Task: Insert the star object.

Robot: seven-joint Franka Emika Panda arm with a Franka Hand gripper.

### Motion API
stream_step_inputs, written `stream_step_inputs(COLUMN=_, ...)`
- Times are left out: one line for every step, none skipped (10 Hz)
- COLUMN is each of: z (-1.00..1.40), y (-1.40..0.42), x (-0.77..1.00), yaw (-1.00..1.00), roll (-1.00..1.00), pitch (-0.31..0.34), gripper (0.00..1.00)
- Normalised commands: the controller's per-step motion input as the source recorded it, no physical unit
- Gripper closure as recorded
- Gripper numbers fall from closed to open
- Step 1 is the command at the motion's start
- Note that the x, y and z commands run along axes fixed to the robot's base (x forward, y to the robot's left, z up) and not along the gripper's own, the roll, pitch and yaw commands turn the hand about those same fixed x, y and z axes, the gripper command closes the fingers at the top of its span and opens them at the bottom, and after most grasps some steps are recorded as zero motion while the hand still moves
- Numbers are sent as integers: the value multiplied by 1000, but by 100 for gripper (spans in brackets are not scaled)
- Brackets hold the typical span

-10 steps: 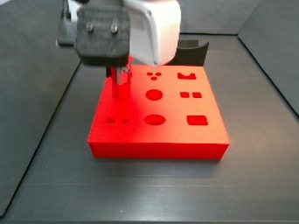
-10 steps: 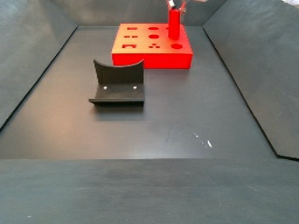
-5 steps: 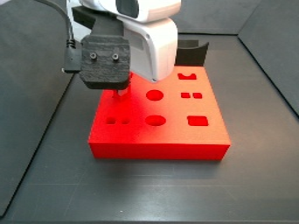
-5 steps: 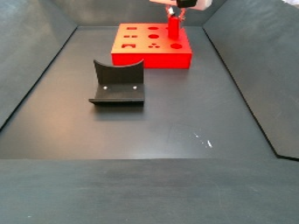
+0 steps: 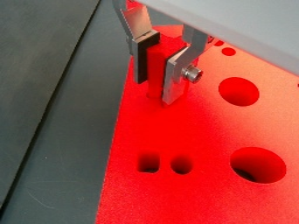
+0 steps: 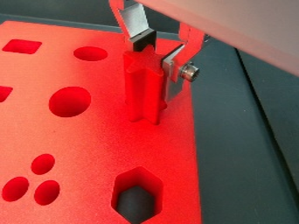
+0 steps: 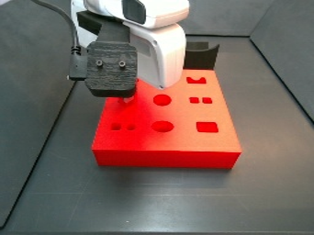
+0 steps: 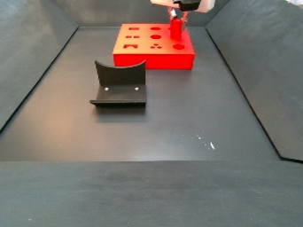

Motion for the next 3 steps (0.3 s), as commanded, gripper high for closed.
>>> stream_step_inputs(z=-509, y=0, x=0, yaw=-6, roll=0, pitch=-9, gripper=100)
stream_step_inputs(z=0, y=0, x=0, yaw=0, roll=4, pitch=0, gripper=100)
stream_step_inputs(z=0, y=0, x=0, yaw=0, roll=0, pitch=0, gripper=100)
